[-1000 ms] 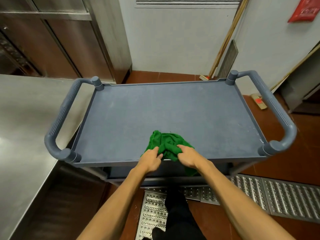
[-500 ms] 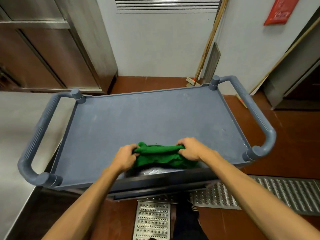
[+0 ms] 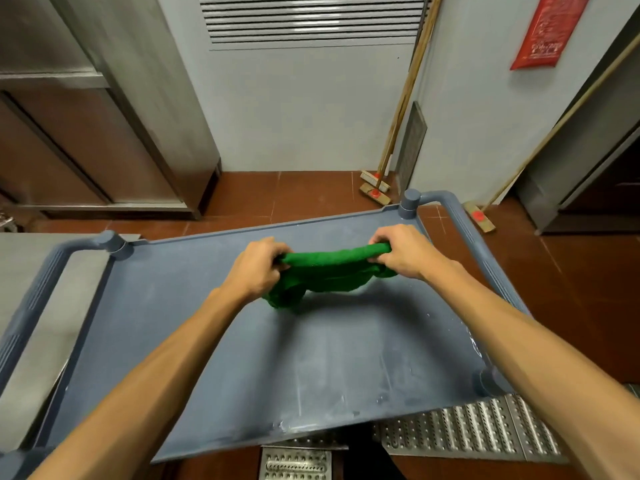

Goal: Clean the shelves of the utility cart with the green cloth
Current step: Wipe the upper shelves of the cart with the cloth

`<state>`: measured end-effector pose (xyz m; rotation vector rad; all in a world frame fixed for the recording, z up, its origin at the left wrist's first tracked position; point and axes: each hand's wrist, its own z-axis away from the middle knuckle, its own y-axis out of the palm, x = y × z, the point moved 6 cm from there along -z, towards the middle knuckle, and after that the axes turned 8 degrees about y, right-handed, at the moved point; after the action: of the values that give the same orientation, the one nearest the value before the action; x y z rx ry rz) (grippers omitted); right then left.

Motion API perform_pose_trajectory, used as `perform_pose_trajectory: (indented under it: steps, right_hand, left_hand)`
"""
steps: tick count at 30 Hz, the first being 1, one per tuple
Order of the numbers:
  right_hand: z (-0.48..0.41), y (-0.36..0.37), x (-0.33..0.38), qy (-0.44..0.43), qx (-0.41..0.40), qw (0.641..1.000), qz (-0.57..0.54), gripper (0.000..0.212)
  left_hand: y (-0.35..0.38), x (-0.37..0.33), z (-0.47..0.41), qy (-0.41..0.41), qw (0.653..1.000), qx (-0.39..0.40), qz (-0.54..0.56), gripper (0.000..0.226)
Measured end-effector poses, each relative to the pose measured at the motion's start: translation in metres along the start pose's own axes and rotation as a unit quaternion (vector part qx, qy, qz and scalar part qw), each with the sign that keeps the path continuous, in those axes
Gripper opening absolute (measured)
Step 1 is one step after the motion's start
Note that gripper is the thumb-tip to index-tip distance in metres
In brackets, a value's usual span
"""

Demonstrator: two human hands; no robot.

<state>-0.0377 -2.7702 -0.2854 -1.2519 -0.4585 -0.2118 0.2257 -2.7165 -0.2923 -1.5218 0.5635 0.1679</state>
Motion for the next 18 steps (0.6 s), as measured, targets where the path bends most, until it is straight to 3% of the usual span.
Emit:
perform_pose_trajectory:
  steps: [4, 10, 14, 18]
  right_hand:
    - [-0.04, -0.04, -0.017, 0.002, -0.068, 0.998, 0.02, 0.019]
    - [-0.085, -0.093, -0.032, -0.064, -0.232, 0.969, 0.055, 0.049]
    - [-0.1, -0.092, -0.066, -0.084, -0.312, 0.946, 0.018, 0.039]
    - [-0.107, -0.042, -0.108, -0.071, -0.283, 0.956, 0.041, 0.039]
  left_hand:
    - [-0.018, -0.023, -0.057, 0.029, 0.999, -0.031, -0.032, 0.023]
    - [-0.031, -0.057, -0.134, 0.062, 0.99, -0.097, -0.076, 0.033]
    - [-0.006, -0.06, -0.165, 0.068, 0.986, -0.133, -0.075, 0.031]
    - [0.062, -0.05, -0.173, 0.071, 0.991, -0.064, -0.093, 0.028]
